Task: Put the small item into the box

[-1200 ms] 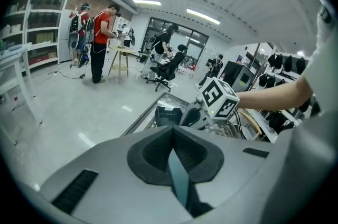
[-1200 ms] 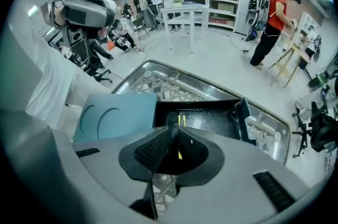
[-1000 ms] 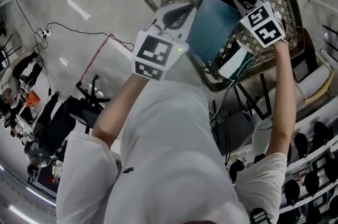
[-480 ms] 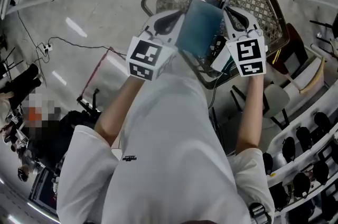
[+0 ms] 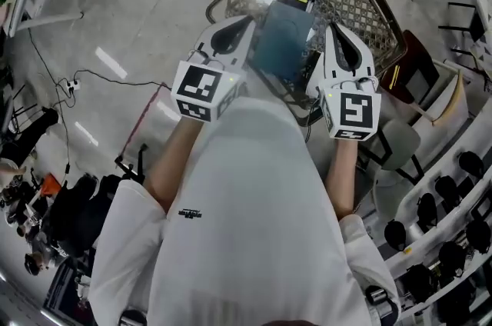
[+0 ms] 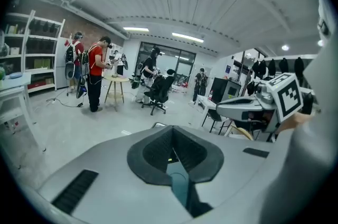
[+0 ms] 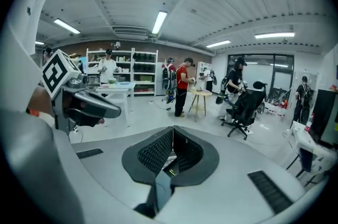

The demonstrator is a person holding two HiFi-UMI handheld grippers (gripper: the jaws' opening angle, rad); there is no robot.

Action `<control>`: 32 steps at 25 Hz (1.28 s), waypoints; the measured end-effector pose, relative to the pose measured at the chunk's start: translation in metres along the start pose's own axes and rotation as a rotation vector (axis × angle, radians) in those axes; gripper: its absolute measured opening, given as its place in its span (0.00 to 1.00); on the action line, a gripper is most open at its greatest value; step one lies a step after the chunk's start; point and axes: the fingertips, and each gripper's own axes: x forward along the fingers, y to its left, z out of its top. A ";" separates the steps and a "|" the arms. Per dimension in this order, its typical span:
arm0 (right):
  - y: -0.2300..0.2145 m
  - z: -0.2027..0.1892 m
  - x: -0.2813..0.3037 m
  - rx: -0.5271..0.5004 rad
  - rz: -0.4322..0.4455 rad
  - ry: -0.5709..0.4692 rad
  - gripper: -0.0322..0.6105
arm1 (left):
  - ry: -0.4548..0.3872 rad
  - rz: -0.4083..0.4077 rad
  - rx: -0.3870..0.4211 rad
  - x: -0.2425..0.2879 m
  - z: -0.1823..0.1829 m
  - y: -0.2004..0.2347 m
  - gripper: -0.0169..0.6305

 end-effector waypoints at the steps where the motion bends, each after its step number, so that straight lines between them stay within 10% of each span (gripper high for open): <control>1: 0.002 0.004 -0.009 0.012 -0.011 -0.016 0.05 | -0.011 0.002 0.003 -0.007 0.005 -0.001 0.03; 32: 0.034 0.025 -0.084 0.091 -0.120 -0.147 0.05 | -0.146 0.026 0.006 -0.086 0.030 -0.029 0.03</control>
